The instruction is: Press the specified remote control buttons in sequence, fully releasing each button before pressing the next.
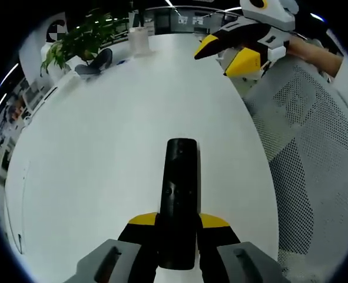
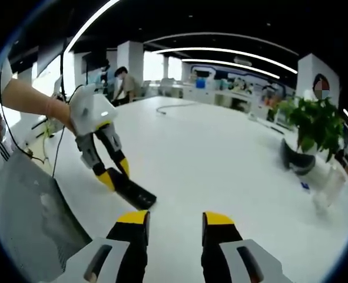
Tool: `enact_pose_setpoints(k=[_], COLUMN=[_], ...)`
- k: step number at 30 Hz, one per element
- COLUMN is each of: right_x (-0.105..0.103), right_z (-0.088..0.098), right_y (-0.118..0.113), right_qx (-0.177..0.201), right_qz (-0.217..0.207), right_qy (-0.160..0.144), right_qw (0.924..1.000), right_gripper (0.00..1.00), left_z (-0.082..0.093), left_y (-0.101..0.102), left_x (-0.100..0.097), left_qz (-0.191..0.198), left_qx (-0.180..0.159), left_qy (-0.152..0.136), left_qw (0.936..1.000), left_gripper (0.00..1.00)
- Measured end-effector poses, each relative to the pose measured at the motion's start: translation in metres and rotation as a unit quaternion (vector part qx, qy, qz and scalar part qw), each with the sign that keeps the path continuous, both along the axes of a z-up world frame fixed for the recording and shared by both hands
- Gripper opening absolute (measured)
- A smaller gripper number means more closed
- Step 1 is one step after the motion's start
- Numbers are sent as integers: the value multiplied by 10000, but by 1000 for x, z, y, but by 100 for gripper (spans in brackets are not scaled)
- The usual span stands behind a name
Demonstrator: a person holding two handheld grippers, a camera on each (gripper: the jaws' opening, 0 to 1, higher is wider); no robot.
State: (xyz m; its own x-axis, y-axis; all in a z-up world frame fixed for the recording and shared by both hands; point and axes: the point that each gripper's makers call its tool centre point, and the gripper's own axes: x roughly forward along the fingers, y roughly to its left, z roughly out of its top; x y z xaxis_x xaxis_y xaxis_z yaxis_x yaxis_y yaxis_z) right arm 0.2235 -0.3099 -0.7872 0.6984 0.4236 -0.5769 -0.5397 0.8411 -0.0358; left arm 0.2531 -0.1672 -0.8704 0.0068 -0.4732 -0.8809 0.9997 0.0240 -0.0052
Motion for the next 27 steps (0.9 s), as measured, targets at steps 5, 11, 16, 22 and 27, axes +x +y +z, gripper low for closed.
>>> enact_pose_setpoints(k=[5,11,16,22,27], right_x=[0,0,0,-1,-1], right_z=[0,0,1,0,-1], right_y=[-1,-1,-2,-1,0], right_qx=[2,-22,-21,-33,-47], right_qz=[-39,-22,-44,-4,38], right_qy=[-11,-13,-32,0,18], right_qw=[10000,10000,10000,10000,10000], right_gripper=[32,31,30,30,29], left_z=[0,0,0,0,0], left_y=[0,0,0,1,1], left_x=[-1,-4,-8,-14,-17], left_qz=[-22,-30,-56,-95,-57], left_qx=[14,40,61,63,41], left_qy=[2,-1,-6,-1,5], left_qw=[10000,10000,10000,9999,10000], left_gripper=[24,24,24,24,24])
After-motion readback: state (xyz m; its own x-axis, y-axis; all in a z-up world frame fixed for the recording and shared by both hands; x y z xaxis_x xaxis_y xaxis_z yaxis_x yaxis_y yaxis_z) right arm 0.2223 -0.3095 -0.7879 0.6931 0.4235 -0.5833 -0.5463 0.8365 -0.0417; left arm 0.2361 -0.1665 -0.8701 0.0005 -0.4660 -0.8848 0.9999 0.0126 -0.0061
